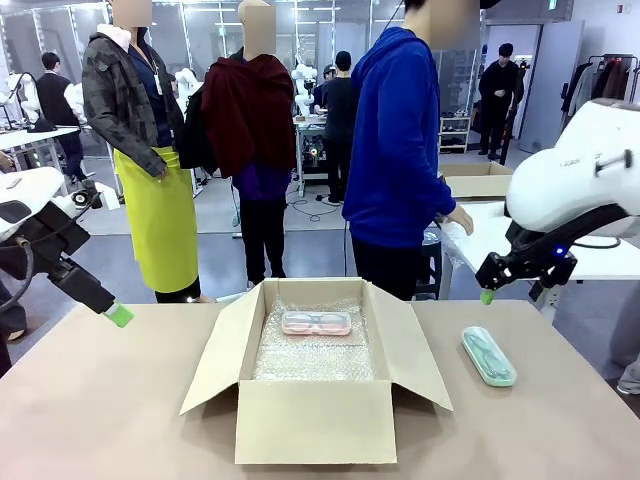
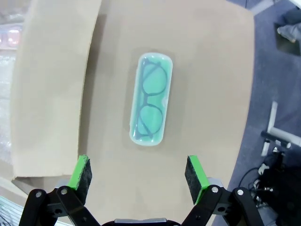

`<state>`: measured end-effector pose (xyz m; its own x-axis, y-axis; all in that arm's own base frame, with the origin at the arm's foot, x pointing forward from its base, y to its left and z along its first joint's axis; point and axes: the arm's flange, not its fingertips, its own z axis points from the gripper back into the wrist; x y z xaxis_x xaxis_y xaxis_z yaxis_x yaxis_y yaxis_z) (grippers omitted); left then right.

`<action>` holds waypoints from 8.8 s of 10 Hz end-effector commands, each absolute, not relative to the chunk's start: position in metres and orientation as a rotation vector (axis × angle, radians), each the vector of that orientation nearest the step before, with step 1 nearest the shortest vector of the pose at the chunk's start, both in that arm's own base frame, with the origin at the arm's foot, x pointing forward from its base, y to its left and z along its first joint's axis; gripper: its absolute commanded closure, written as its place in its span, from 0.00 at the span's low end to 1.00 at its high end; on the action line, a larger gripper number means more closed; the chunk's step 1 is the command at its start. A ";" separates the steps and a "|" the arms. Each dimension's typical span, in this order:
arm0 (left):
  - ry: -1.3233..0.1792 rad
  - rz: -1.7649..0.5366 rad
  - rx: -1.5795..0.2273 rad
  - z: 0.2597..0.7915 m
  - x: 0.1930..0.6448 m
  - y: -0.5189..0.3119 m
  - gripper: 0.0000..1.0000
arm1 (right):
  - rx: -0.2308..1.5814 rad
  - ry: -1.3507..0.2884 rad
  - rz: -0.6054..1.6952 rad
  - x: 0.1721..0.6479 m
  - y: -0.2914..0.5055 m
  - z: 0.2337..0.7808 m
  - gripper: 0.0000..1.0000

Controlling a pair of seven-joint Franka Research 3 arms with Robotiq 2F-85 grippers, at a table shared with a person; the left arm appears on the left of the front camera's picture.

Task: Pack the glasses set securely to prepare it for shipping.
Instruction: Put the Glasses case from the right side of the table into the Package Box, then position the Package Box on the left side of the table.

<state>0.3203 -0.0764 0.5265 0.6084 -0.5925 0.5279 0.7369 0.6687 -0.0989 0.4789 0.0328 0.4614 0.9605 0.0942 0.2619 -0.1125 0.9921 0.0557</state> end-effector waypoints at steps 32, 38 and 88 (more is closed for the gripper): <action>-0.497 -0.797 -0.344 0.526 0.321 -0.075 0.00 | 0.074 -0.109 0.878 0.459 0.100 0.512 0.82; -0.497 -0.797 -0.344 0.526 0.321 -0.075 0.00 | -0.050 -0.056 1.459 0.462 0.298 0.509 0.82; -0.497 -0.797 -0.344 0.526 0.321 -0.075 0.00 | 0.041 -0.654 0.796 0.341 0.070 0.541 0.00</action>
<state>0.3205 -0.0766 0.5269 0.6081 -0.5930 0.5277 0.7369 0.6689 -0.0975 0.3417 0.0650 0.5427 0.5164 0.6395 0.5695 -0.6764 0.7125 -0.1867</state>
